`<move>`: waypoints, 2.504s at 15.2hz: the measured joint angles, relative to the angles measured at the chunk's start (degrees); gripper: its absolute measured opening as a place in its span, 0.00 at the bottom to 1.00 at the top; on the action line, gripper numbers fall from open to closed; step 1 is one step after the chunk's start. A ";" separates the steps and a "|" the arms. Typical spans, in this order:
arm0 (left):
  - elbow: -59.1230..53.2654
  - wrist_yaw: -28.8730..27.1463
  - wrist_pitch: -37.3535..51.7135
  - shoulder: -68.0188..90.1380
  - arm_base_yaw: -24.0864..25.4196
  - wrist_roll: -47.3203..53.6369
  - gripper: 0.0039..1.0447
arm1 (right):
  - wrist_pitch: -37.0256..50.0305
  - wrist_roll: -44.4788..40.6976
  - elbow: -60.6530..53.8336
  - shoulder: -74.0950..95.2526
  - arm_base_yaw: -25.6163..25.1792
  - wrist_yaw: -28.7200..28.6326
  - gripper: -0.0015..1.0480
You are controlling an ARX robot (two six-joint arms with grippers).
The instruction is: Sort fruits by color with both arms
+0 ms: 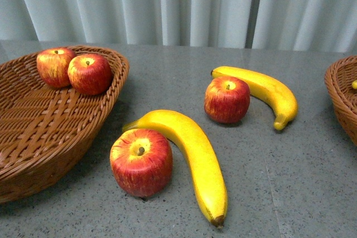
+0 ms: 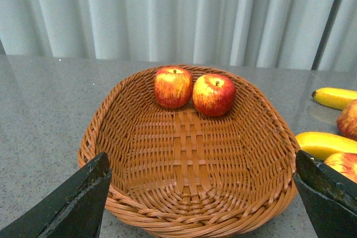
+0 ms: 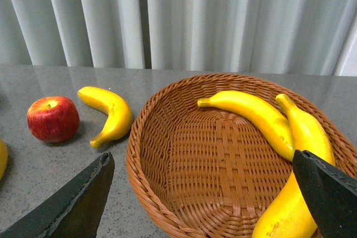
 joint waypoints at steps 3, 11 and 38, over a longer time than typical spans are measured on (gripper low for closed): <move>0.00 0.00 0.00 0.00 0.00 -0.02 0.94 | 0.00 0.02 0.00 0.00 0.00 0.00 0.94; 0.00 0.00 0.00 0.00 0.00 0.00 0.94 | -0.02 0.00 0.00 0.00 0.00 0.00 0.94; 27.61 1.49 17.81 49.35 -4.48 7.52 0.94 | 0.00 0.09 0.00 0.02 0.00 0.00 0.94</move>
